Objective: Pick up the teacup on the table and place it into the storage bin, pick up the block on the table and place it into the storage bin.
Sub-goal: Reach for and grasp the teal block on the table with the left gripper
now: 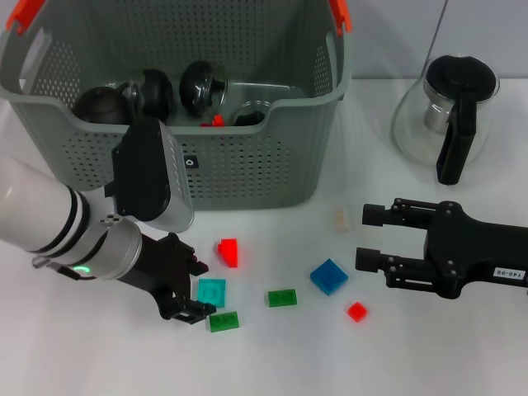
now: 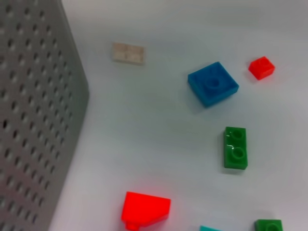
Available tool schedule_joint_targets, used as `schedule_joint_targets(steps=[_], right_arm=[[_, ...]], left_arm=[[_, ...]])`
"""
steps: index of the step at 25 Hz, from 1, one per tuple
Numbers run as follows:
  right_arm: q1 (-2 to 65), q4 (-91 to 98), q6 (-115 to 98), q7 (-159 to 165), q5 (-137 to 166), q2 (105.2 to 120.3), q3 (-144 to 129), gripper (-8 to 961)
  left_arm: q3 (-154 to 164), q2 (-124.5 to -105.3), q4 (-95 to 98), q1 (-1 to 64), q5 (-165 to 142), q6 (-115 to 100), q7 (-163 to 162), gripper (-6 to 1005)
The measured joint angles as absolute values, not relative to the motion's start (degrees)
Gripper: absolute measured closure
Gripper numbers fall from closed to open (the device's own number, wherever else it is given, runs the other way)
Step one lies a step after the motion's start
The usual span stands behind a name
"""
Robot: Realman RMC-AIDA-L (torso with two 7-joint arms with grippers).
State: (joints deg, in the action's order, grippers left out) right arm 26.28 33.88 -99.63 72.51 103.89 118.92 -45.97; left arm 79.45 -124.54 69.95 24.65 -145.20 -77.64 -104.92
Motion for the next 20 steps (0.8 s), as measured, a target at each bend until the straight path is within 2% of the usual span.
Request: schedule_joint_targets(steps=[20], right_arm=[[26.0,33.7,-99.8,72.5,103.9,118.77,-46.0,238]], left_arm=[[80.9,-124.54,69.4,24.8,-145.1,-77.3,-106.0,397]])
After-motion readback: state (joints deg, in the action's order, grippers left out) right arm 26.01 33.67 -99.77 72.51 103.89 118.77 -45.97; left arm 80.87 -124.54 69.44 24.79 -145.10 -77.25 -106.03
